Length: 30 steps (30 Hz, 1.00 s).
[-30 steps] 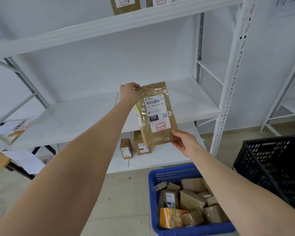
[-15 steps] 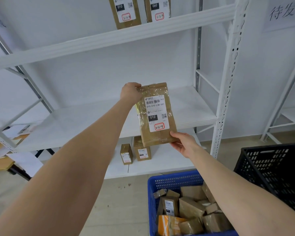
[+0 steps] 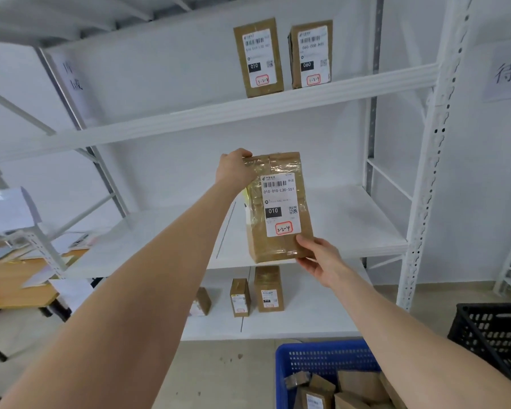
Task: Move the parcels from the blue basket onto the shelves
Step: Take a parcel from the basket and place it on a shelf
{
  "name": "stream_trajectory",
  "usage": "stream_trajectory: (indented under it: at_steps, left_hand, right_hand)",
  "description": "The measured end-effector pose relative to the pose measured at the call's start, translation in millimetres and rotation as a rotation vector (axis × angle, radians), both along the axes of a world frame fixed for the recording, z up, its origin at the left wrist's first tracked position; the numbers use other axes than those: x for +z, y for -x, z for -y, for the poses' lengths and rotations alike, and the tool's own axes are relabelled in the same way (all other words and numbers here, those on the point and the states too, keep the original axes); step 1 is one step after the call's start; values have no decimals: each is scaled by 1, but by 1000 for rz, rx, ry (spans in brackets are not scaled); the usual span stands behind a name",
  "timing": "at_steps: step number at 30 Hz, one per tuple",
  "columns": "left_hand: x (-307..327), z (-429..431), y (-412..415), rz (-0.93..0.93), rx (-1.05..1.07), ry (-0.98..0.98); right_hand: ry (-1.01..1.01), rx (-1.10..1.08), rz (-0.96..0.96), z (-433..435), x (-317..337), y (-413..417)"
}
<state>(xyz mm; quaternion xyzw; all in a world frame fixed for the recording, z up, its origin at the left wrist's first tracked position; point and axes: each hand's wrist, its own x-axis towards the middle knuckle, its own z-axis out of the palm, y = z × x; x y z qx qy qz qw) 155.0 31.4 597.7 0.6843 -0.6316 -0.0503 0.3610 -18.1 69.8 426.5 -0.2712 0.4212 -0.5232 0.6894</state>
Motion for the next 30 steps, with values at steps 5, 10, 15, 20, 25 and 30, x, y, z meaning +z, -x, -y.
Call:
stream_trajectory:
  at_steps: [5, 10, 15, 20, 25, 30]
  left_hand:
    - [28, -5, -47, -74, -12, 66]
    - [79, -8, -114, -98, -87, 185]
    - [137, -10, -181, -59, -137, 293]
    - [190, -13, -238, -96, -167, 401]
    - [223, -2, -286, -91, -183, 462]
    - [245, 30, -329, -99, -169, 510]
  right_hand:
    - [72, -9, 7, 13, 31, -53]
    - [192, -61, 9, 28, 76, -124]
    - [315, -136, 51, 43, 123, -197]
    - [420, -193, 53, 58, 180, -257]
    - [493, -214, 10, 84, 222, -302]
    - [559, -230, -60, 122, 249, -341]
